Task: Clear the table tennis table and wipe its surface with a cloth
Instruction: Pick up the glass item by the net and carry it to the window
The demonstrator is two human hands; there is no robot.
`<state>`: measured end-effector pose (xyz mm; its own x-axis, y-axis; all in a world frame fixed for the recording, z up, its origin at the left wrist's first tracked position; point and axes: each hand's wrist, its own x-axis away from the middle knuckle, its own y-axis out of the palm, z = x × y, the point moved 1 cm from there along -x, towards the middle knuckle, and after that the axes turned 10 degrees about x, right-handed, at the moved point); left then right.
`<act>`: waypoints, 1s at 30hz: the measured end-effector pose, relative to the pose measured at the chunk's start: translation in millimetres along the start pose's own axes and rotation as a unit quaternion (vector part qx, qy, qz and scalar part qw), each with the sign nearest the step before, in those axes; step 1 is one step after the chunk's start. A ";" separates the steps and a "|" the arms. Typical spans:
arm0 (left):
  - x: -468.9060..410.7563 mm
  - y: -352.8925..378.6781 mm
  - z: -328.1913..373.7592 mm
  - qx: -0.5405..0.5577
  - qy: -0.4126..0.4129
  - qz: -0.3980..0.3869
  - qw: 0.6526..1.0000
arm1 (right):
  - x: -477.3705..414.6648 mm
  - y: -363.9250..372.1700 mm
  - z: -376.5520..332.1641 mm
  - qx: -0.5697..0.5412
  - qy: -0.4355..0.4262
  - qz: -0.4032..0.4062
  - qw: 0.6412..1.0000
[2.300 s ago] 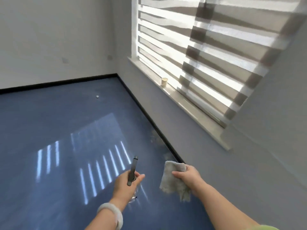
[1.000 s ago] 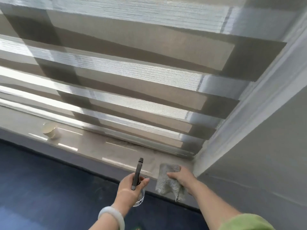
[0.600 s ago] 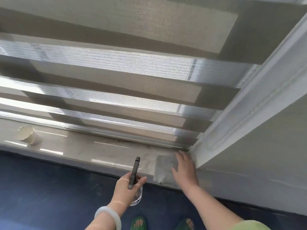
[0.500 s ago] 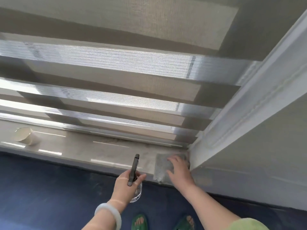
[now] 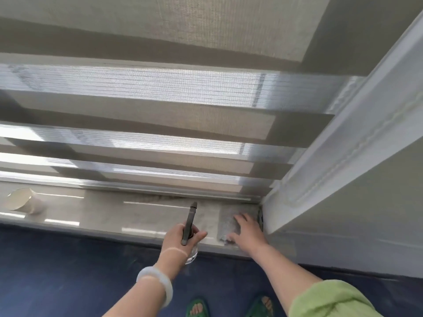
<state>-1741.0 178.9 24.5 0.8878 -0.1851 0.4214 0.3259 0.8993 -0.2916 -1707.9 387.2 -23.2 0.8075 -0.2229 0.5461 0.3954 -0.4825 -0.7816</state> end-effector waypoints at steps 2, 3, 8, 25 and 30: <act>-10.9 7.5 11.0 -0.021 0.020 -0.018 0.999 | 6.7 -1.3 3.5 -0.006 0.012 0.010 1.000; -15.6 10.9 15.3 -0.021 0.031 -0.027 0.999 | 10.3 -1.8 5.4 -0.002 0.013 0.012 1.000; -36.3 27.1 35.8 -0.005 0.085 -0.050 0.995 | 20.0 -14.0 8.1 0.003 0.014 0.022 1.000; -67.4 35.0 9.7 -0.053 0.067 -0.045 0.995 | 25.9 -6.4 -5.8 0.027 0.013 0.005 1.000; -56.1 20.5 6.8 -0.080 0.013 -0.050 0.995 | 37.0 -9.1 -11.8 0.025 0.034 0.003 0.999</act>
<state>-1786.3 210.4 0.7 0.8557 -0.2822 0.4338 0.4586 0.8020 -0.3828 -1686.8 373.4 7.7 0.7783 -0.2839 0.5600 0.4140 -0.4385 -0.7977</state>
